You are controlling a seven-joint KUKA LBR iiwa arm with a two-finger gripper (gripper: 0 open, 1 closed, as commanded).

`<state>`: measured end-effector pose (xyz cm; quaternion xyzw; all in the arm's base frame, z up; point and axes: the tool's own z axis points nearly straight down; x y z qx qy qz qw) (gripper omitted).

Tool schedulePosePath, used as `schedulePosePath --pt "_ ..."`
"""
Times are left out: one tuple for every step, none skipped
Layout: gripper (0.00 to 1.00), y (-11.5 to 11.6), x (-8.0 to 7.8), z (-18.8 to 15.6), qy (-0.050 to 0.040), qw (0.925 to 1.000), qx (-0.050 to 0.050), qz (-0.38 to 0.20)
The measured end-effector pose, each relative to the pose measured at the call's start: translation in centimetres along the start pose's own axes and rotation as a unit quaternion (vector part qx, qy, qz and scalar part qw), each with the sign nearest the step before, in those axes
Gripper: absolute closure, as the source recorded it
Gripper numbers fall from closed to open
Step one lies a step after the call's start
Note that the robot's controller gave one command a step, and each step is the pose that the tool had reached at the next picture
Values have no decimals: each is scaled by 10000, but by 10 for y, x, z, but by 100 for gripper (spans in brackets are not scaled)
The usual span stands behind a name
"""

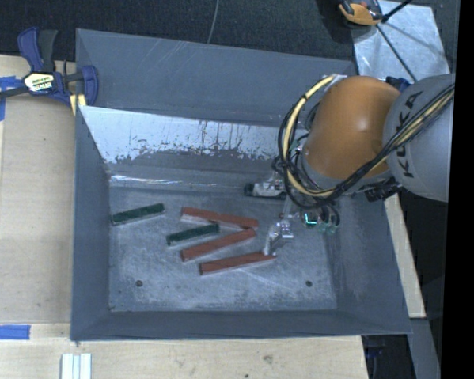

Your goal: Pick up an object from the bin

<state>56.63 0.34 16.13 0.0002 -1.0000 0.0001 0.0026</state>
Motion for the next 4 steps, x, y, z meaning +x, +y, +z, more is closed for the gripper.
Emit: schedulePosePath --pt "0 0 -2 -5 -43 10000 0 1" --pt "100 12 -2 77 -196 9998 -6 -41" --pt "100 12 -2 77 -194 9998 -6 -40" --pt "100 24 -25 -51 -47 9998 1 -182"
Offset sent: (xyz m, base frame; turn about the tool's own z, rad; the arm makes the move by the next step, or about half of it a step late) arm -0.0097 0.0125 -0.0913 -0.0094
